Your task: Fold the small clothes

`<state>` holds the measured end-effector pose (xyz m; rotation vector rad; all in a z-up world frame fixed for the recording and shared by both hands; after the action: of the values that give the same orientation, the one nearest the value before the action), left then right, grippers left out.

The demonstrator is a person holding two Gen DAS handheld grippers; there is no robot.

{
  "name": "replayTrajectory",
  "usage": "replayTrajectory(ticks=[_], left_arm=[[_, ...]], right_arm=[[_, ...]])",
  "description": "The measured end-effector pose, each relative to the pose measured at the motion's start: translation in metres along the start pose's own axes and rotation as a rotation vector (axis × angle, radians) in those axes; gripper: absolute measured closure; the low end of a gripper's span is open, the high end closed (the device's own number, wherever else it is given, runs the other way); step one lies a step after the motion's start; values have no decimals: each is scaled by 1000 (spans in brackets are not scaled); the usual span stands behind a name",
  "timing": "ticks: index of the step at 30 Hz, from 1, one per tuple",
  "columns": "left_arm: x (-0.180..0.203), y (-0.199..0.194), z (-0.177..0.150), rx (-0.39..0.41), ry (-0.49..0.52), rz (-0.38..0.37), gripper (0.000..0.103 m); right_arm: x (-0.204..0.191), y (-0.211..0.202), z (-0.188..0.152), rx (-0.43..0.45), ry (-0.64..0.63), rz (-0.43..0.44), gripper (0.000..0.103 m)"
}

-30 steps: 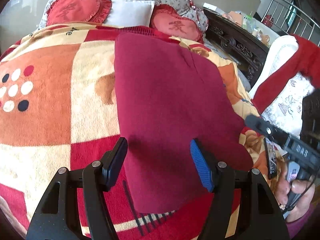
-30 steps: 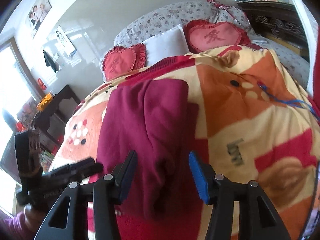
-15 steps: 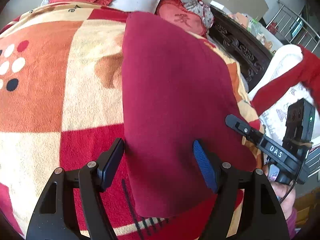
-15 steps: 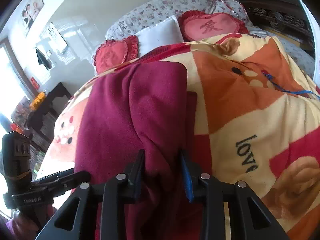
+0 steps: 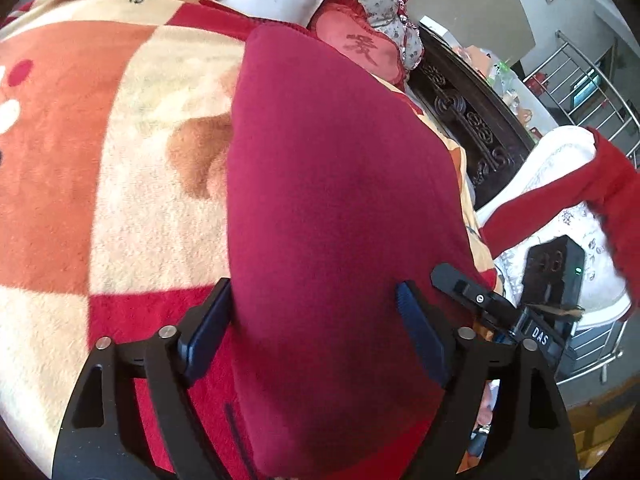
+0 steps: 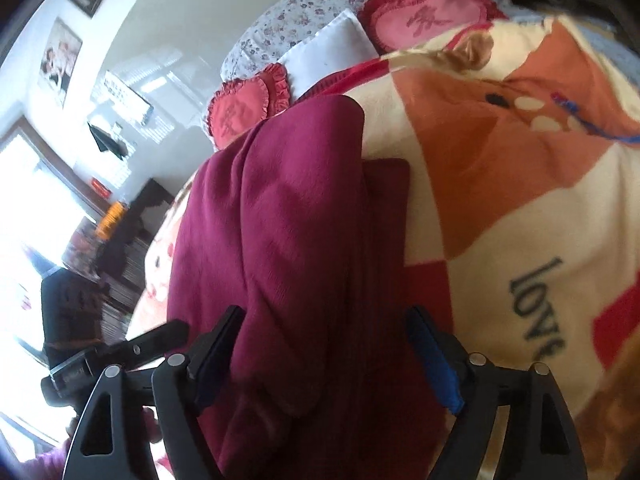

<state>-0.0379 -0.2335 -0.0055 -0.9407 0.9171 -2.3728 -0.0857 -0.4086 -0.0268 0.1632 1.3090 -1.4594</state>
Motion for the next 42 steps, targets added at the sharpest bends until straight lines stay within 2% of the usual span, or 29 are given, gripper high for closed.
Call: replayTrajectory(ticks=[4,12,18,31,40,42], left_arm=[[-2,14,5,-21,-10,-6,17],[3,17,7,-1,42,75,15],[4,22,8,-2,46,93,15],[2,23,9,-2,52,95,14],[0,30,8,-6,13,54,12],[2,30,9,-5,17,51,12]], right_arm=[[2,11,6,-18,42,41,19],[-4,14,7,-10,-9,24,19],[-3,12,3,-5,-19,9,19],[-6,10,-1,4,-36,-5,20],[-5,9,-1,16,-22,3,20],[-5,8,-2,24,-22,6,28]])
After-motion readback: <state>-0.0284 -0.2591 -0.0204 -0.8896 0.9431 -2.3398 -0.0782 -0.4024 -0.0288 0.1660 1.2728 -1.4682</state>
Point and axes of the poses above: each gripper's, at about its wrist camera, not at the fingertips, and y roughly the way its jaws point, x to its right, z to its top, the point moved 9 cm from there along y, roughly the way its jaws point, and after that the axes turned 12 degrees about y, right-handed, at the moved point
